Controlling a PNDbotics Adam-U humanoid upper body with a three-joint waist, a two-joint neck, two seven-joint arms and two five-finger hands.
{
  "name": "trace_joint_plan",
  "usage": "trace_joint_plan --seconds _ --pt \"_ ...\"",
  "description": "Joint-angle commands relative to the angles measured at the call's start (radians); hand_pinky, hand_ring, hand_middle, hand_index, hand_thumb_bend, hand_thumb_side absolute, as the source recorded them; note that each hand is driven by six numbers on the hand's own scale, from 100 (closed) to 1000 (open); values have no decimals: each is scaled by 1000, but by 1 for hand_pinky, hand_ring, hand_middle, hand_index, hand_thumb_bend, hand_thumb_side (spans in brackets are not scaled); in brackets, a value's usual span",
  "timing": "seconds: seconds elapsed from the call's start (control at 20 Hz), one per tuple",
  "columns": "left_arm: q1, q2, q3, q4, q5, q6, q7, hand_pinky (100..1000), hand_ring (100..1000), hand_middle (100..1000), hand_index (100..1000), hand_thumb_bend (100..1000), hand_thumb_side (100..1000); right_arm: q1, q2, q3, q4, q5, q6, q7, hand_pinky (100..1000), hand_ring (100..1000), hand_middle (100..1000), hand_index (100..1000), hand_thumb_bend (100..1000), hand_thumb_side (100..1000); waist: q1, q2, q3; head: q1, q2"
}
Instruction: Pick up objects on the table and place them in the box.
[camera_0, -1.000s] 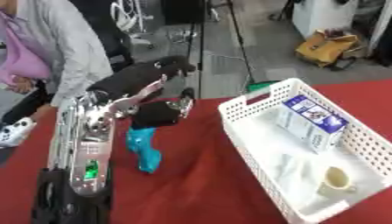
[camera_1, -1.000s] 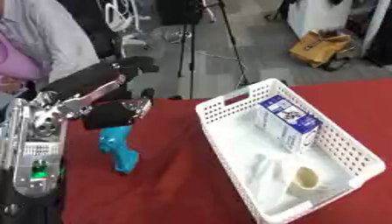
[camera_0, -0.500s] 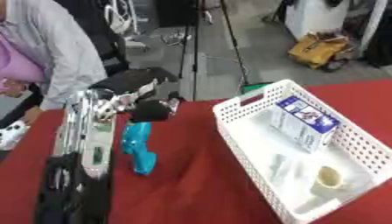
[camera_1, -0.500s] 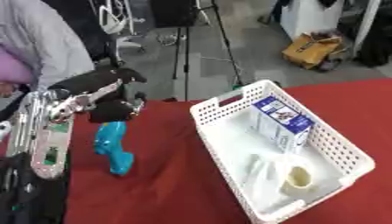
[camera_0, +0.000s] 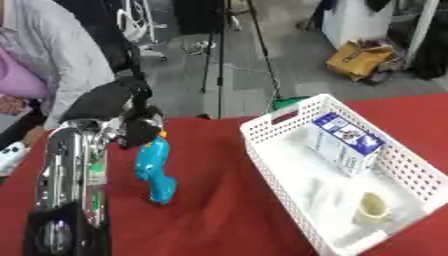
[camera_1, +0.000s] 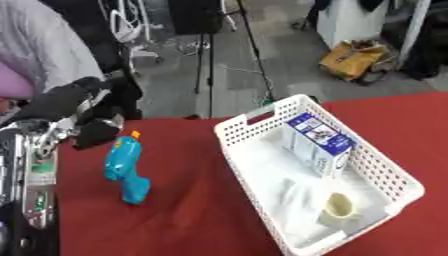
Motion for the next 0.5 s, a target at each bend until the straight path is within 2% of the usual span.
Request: trace_joint_plan --seconds 0.05,0.15,0.2,0.25,0.3,0.35,0.4,0.5 --pt "22 -4 -13 5 92 -8 165 854 906 980 1000 100 696 -10 -23 -1 -12 -3 3 -4 690 547 427 443 100 523 -5 -13 6 1 -1" --pt "43 -6 -10 39 135 -34 236 858 886 983 1000 100 696 -9 -23 -1 -12 -2 5 -4 692 547 427 443 100 522 -5 -14 9 -1 -1" --pt "48 -8 -11 50 157 -52 264 870 912 989 1000 100 649 -9 -23 -1 -12 -2 5 -4 692 547 427 443 100 520 -4 -14 10 -1 0" --pt "54 -8 -13 58 188 -78 289 870 912 989 1000 100 649 -9 -23 -2 -12 -1 6 -4 692 547 427 443 100 520 -4 -14 11 -1 0" --pt "57 -7 -18 61 222 -110 317 889 909 951 1000 100 525 -9 -23 -1 -12 -1 7 -4 692 546 427 443 100 514 -3 -15 10 0 0" --pt "65 -5 -21 57 263 -157 363 889 909 951 1000 100 525 -9 -23 -1 -12 -1 7 -4 692 546 427 443 100 514 -2 -15 10 0 0" --pt "73 -3 -16 57 297 -191 409 803 829 892 1000 100 458 -8 -23 -1 -12 0 8 -4 692 546 426 442 100 510 -2 -16 11 -1 0" --pt "92 4 -3 69 356 -225 522 772 818 893 1000 100 447 -7 -24 -2 -12 1 9 -4 692 546 426 442 100 510 -2 -16 15 -4 2"
